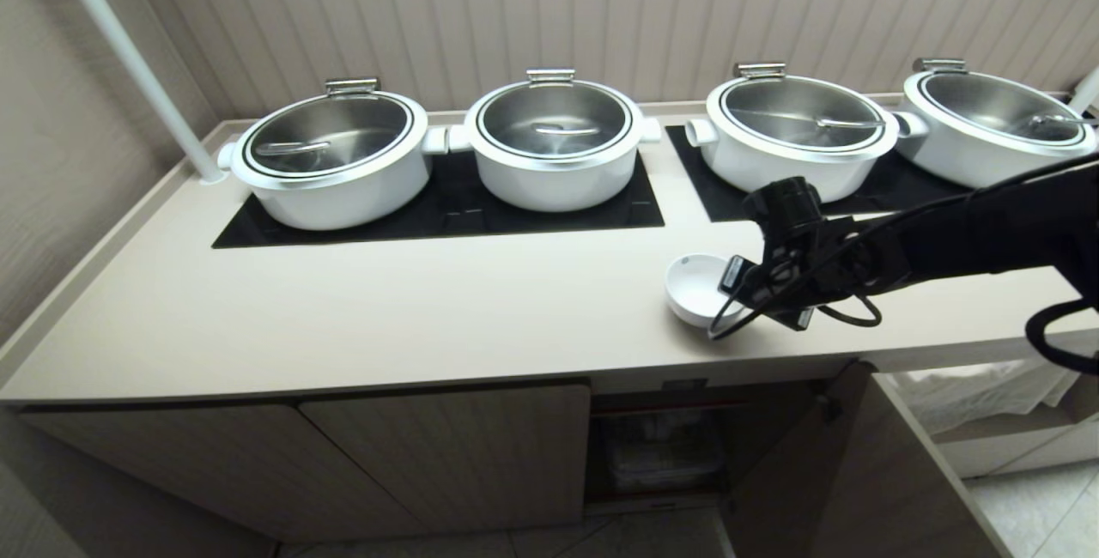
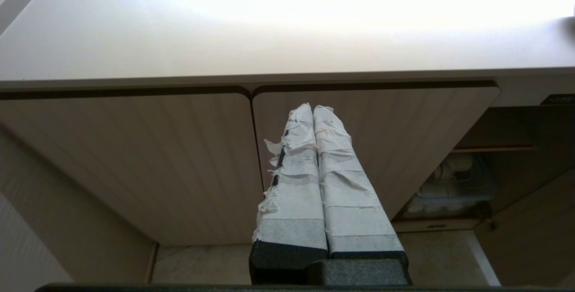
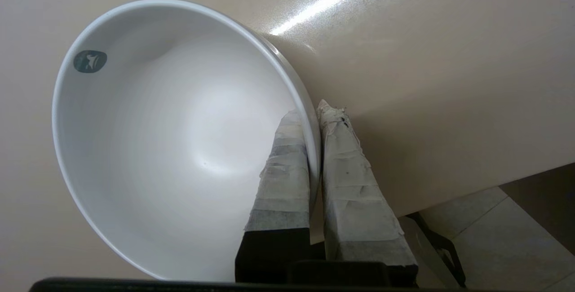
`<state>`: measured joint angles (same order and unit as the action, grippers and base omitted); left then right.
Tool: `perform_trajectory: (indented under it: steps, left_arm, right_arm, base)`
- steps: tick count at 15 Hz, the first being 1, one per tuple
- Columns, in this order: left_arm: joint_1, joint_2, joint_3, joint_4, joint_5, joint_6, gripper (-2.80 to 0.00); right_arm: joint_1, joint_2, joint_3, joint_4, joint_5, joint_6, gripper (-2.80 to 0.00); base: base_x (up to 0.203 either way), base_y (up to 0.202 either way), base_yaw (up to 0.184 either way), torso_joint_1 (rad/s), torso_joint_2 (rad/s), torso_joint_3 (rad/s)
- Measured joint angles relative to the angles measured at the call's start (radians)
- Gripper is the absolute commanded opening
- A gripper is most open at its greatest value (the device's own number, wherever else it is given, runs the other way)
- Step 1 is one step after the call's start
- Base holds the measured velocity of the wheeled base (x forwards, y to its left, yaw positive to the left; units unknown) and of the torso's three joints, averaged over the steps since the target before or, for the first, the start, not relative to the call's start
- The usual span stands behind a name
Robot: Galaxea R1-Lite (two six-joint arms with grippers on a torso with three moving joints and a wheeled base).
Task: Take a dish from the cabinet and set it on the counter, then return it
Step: Place it on the table
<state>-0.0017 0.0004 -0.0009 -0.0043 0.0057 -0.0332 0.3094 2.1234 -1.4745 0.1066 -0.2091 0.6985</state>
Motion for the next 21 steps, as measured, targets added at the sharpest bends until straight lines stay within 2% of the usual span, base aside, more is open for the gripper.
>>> perform_trajectory:
  steps: [4,5,21]
  left_arm:
    - [0.0,0.0,0.0,0.0,0.0,0.0,-2.8]
    - [0.0,0.0,0.0,0.0,0.0,0.0,-2.8]
    - [0.0,0.0,0.0,0.0,0.0,0.0,-2.8]
  right_arm:
    - [0.0,0.001,0.003,0.003,0.0,0.018,-2.8]
    - [0.0,0.001,0.003,0.009,0.0,0.02,0.0]
    - [0.011,0.001,0.006,-0.001,-0.008,0.035,0.0]
  base:
    - [0.0,0.0,0.0,0.0,0.0,0.0]
    - [0.0,0.0,0.0,0.0,0.0,0.0]
    - [0.0,0.0,0.0,0.0,0.0,0.0]
